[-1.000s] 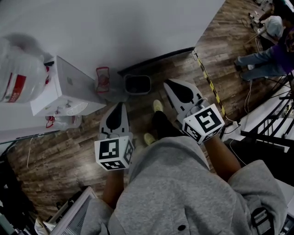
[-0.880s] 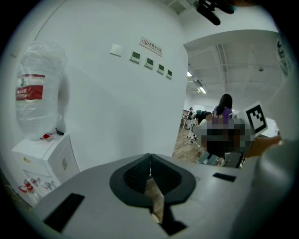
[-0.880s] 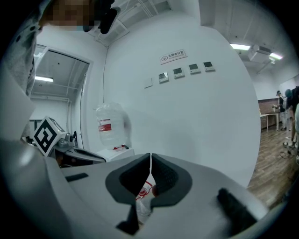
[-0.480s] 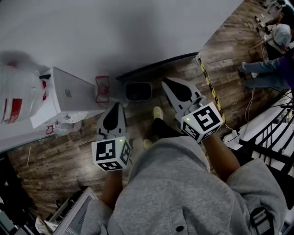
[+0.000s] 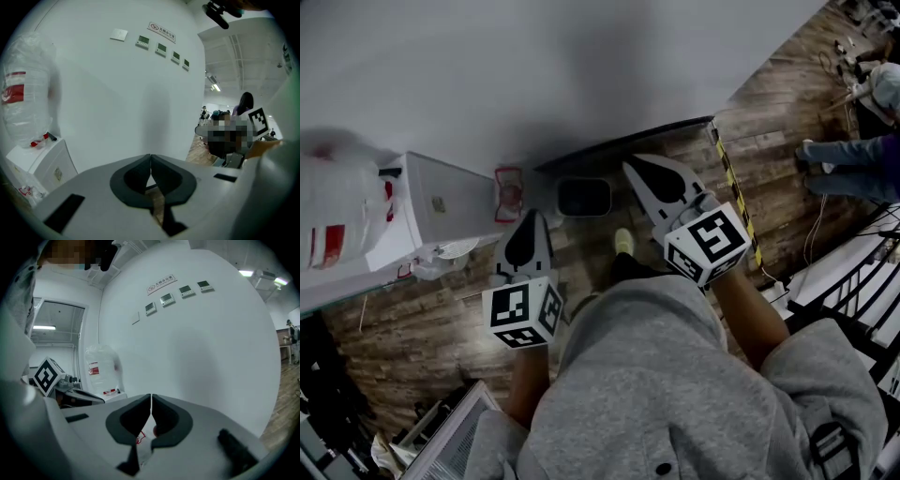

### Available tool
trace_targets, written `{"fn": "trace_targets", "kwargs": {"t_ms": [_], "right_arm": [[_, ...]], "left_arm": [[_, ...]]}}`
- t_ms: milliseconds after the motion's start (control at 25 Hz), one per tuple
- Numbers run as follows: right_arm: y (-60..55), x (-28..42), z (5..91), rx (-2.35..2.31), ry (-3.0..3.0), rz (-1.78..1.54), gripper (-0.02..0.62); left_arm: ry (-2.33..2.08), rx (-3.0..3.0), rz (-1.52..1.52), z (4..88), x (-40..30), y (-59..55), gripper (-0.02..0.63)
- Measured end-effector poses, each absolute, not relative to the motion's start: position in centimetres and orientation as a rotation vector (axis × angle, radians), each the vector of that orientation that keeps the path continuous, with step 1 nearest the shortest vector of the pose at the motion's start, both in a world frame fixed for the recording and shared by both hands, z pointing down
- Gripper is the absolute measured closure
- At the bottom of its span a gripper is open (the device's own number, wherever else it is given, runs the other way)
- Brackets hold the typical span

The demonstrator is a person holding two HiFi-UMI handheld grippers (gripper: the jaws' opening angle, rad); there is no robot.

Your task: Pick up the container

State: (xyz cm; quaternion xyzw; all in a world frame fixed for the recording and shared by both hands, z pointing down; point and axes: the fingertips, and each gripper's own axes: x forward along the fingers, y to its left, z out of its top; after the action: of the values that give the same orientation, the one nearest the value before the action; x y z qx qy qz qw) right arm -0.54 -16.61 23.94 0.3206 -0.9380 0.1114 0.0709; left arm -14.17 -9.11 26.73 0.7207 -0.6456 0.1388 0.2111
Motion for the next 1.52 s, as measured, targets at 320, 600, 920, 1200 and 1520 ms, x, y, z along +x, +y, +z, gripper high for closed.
{"fn": "trace_targets", "kwargs": {"t_ms": [320,600,920,1200,1520], "right_arm": [[-19.6,0.8,24.1,0.922,-2.848,0.351,0.569],[-20.5,-0.4,25.4,0.85,-2.866,0.384,0.569],[-21.0,-4.1,28.0,0.741,-2.818,0.39,0.569],[-21.8,-7.1,31.4,0.671,-2.769,0.406,0.569],[-21.9,-9.3,35.3,0.601,-2.711,0.409,0.569]], "left_arm": [[-1.842,1.972,0.43,27.0,-13.1,-12.0,0.591],[-1.911,1.883,0.435,27.8,-15.2,-12.4,0.591],[-1.895,1.757,0.463,32.5,-18.7,-11.6,0.591],[-1.876,1.667,0.462,37.1,-21.1,-12.0,0.591],[-1.844,1.588,0.491,41.5,-22.5,-12.0,0.589]]}}
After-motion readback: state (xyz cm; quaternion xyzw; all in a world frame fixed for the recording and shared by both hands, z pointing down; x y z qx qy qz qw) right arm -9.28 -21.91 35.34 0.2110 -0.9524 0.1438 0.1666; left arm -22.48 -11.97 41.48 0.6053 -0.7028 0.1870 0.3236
